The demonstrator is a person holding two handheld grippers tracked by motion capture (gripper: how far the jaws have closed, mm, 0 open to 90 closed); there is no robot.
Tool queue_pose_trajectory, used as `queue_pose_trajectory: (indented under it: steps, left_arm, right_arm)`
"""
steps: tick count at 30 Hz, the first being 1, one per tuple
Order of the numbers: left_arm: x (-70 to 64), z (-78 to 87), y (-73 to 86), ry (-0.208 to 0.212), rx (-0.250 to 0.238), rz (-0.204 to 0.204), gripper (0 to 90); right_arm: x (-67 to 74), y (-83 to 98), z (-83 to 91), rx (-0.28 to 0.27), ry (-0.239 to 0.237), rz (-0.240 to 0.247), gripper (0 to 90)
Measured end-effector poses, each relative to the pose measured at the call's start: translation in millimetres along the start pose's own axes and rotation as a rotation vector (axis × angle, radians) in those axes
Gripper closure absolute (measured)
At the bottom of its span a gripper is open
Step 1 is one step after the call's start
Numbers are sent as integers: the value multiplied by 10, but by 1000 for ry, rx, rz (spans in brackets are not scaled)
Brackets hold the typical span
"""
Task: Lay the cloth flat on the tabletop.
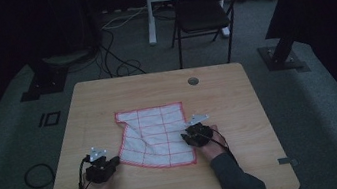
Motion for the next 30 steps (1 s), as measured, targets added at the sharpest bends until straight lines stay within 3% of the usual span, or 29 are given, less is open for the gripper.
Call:
queue_pose_trajectory:
  steps: [5,17,24,30]
  left_arm:
    - [-38,7,90,-4,15,-6,885]
    - [-282,80,268,0,31,-62,881]
    - [-451,139,393,33,33,-81,881]
    - [-508,158,433,41,36,-90,882]
  right_arm:
    - [-4,42,30,-9,0,-6,692]
    - [-39,195,143,-23,15,-31,691]
    - [-68,246,180,-32,17,-46,688]
    - [-104,297,220,-28,31,-43,670]
Point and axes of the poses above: each handheld gripper's, and its own axes: z roughly backward along the jaws, y roughly out of its underside, x roughly to its left, the point moved 10 cm from there along -z, roughly forward along the jaws, and after that the axes turned 6 degrees about x, right-handed, at the moved point
